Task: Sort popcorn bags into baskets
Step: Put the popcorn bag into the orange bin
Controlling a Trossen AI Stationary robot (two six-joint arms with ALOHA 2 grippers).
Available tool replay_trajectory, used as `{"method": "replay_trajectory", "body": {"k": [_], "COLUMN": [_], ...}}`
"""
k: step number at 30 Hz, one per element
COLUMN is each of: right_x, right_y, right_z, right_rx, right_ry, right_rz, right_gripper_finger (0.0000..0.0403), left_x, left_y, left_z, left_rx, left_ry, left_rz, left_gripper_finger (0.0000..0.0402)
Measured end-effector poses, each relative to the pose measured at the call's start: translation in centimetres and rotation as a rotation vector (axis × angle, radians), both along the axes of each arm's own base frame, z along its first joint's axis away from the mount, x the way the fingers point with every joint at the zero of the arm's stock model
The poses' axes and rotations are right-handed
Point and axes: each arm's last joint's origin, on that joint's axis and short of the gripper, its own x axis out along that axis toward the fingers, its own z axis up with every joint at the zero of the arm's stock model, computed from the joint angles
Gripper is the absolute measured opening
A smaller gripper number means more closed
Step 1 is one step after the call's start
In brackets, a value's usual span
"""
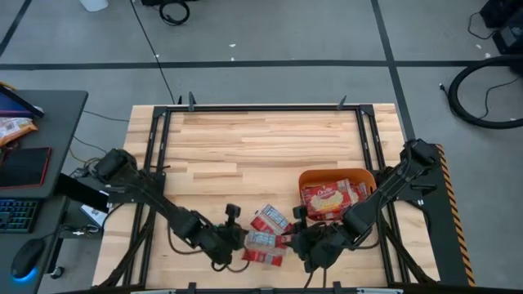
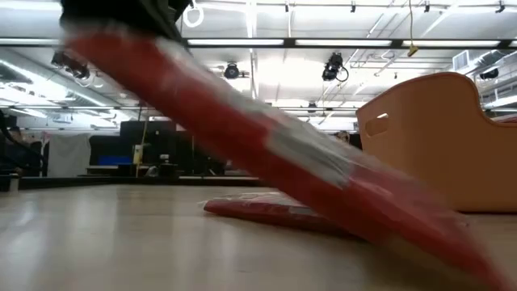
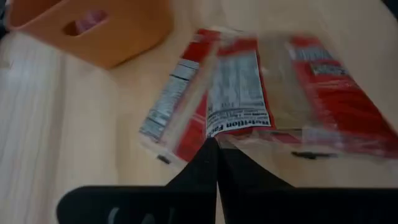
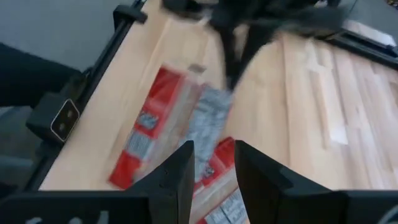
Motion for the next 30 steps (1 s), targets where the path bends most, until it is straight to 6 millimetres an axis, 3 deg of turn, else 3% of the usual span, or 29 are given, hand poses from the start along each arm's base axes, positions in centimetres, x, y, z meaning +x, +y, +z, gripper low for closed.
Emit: {"method": "replay_trajectory", "body": {"k": [4, 10, 18, 26, 30], "right_x": [0.7, 1.0, 2.3, 3.9, 4.3], "right_y": [0.2, 0.0, -2.0, -3.9, -4.2], "right_z": [-1.5, -1.5, -1.5, -1.6, -1.5], "right_rx": [-0.026, -0.025, 0.097, 0.237, 0.22], "right_ry": [0.034, 0.023, 0.037, 0.11, 0.096], "right_rz": [0.0, -0.021, -0.144, -0.084, -0.071], "right_gripper_finger": [0.0127, 0.0169, 0.0207, 0.0206, 0.0206], "left_x": [0.3, 0.7, 0.9, 1.3, 1.3], "left_y": [1.4, 2.7, 2.0, 1.7, 1.3], "left_z": [2.0, 4.3, 5.5, 6.5, 7.2], "left_rx": [-0.104, -0.164, 0.099, 0.257, 0.32], "left_ry": [-0.048, -0.132, -0.202, -0.306, -0.367], "left_rz": [0.048, 0.04, -0.216, -0.231, -0.248], "left_gripper_finger": [0.0004, 0.0004, 0.0005, 0.0005, 0.0006]}}
